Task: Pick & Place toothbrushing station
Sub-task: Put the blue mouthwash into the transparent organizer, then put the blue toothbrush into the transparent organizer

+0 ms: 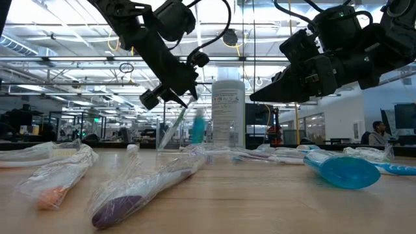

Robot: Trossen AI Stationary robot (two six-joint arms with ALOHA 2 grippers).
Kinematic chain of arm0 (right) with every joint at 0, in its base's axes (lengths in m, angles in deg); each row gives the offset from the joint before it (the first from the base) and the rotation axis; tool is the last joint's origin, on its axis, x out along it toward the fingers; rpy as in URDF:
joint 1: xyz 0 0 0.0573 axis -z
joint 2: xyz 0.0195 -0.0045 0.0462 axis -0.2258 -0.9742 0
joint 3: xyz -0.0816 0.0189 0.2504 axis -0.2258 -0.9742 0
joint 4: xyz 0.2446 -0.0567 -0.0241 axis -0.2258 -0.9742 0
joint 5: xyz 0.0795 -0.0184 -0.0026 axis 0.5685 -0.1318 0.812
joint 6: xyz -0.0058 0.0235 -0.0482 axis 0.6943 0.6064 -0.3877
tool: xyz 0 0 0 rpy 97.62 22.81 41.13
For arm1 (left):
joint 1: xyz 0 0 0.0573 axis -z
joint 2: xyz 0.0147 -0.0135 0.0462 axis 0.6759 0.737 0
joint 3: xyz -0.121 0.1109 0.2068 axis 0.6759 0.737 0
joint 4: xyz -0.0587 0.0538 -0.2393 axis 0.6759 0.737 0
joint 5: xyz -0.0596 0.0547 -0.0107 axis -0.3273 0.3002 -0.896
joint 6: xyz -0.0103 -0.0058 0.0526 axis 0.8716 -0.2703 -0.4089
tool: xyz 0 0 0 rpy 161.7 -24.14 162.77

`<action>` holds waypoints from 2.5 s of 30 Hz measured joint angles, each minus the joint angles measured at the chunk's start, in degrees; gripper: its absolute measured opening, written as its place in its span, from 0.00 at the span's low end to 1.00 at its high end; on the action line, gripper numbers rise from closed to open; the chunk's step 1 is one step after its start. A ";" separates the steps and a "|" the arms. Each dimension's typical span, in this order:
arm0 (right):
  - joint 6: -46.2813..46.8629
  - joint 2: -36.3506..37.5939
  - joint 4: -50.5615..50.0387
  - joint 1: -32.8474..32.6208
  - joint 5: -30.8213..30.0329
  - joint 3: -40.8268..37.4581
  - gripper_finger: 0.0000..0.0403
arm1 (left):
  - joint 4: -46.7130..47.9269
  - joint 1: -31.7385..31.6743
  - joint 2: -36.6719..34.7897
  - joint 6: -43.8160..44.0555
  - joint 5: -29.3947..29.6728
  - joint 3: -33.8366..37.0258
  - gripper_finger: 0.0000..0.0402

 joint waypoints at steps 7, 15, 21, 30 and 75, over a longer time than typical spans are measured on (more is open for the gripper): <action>0.00 -0.01 0.00 -0.01 0.00 0.00 0.01 | -0.03 0.00 0.00 12.11 0.16 0.00 0.42; 0.00 0.00 0.00 0.00 0.00 0.00 0.01 | -0.87 0.65 -0.67 20.95 0.19 0.00 0.38; 0.09 0.00 0.06 0.00 -0.20 0.00 0.01 | -1.37 3.40 -4.38 22.87 0.16 0.00 0.32; 0.17 0.00 1.77 -0.04 -0.31 0.00 0.01 | 0.71 4.98 -16.27 38.58 0.10 -0.02 0.25; 42.46 -0.02 -11.44 2.68 -10.32 0.00 0.41 | 44.43 -2.47 -43.12 100.35 -13.47 -0.04 0.24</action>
